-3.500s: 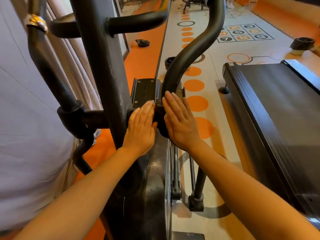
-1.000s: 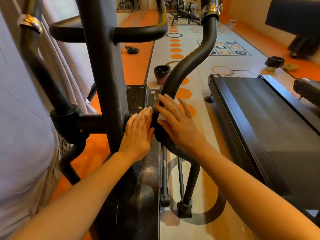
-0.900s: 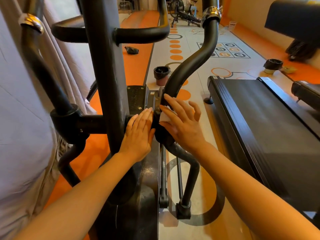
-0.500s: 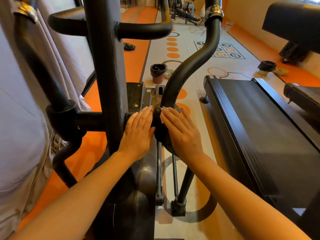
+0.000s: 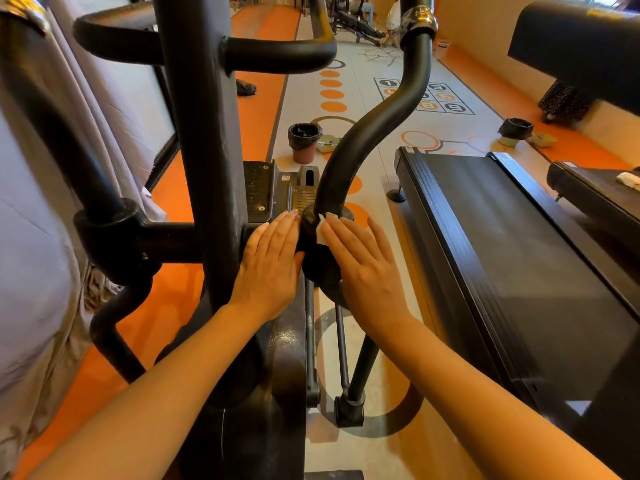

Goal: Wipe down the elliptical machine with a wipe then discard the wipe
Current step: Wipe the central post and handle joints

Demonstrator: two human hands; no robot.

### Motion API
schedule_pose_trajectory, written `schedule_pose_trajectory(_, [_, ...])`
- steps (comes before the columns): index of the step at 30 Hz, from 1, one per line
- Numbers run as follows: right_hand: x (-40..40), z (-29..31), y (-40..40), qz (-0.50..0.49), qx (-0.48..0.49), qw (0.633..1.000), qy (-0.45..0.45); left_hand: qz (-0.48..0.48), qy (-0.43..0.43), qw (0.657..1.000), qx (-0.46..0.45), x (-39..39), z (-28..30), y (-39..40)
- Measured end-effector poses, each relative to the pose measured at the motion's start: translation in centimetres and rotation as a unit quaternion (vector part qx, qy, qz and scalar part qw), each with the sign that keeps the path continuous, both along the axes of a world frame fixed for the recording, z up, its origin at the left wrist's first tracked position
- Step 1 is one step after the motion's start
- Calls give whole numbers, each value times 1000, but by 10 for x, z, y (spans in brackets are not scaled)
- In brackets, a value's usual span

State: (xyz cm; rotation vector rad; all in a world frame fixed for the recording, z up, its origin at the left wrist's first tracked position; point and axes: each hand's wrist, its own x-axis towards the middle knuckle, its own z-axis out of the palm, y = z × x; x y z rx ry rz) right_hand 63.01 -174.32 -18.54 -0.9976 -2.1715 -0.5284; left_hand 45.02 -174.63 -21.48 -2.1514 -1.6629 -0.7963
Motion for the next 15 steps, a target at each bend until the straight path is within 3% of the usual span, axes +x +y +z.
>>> schedule_pose_trajectory(11, [-9,13,2,-56,-72,994,60,4,7,1000,-5,1,1,0])
schedule_pose_trajectory(15, [-15,14,2,-38,-122,983,129,4,9,1000,-6,0,2,0])
